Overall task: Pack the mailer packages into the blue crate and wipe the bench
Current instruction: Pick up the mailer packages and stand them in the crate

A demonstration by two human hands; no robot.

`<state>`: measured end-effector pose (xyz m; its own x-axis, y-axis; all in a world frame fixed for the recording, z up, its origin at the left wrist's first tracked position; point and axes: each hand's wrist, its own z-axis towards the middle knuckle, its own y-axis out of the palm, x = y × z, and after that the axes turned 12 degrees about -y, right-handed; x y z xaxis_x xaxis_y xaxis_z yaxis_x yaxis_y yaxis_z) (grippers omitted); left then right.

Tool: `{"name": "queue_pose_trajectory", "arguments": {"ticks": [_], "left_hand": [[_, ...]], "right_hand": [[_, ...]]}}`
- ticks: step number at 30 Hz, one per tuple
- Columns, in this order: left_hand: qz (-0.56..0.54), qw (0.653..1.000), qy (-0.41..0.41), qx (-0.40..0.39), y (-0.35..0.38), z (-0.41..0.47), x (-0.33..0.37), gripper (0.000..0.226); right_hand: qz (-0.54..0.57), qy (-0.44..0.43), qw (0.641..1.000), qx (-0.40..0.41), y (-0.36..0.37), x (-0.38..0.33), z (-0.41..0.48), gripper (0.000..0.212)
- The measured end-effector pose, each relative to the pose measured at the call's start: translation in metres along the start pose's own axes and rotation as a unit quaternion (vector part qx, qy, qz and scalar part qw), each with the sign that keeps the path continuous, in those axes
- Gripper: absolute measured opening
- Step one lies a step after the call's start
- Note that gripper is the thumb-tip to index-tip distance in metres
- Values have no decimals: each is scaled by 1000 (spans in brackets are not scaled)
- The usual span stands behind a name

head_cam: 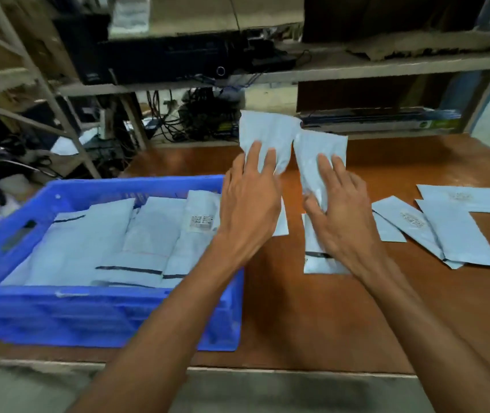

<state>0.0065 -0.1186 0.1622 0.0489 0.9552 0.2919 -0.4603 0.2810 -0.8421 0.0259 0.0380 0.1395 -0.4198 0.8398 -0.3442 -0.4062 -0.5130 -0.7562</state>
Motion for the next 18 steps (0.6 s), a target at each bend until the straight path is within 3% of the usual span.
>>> {"name": "queue_pose_trajectory", "arguments": {"ticks": [8,12,15,18], "left_hand": [[56,994,-90,17,-85,8,-241,46],[117,983,-126,-61,-92,1,-372,69],[171,964,-145,-144,-94,-1,-421,46],[207,936,-116,-260,-71,3,-451,60]], "right_hand": [[64,-74,994,-43,87,-187,62,63],[79,-110,985,-104,158,-284,71,58],[54,-96,982,-153,208,-338,73,54],[3,-47,977,-210,245,-362,74,55]]}}
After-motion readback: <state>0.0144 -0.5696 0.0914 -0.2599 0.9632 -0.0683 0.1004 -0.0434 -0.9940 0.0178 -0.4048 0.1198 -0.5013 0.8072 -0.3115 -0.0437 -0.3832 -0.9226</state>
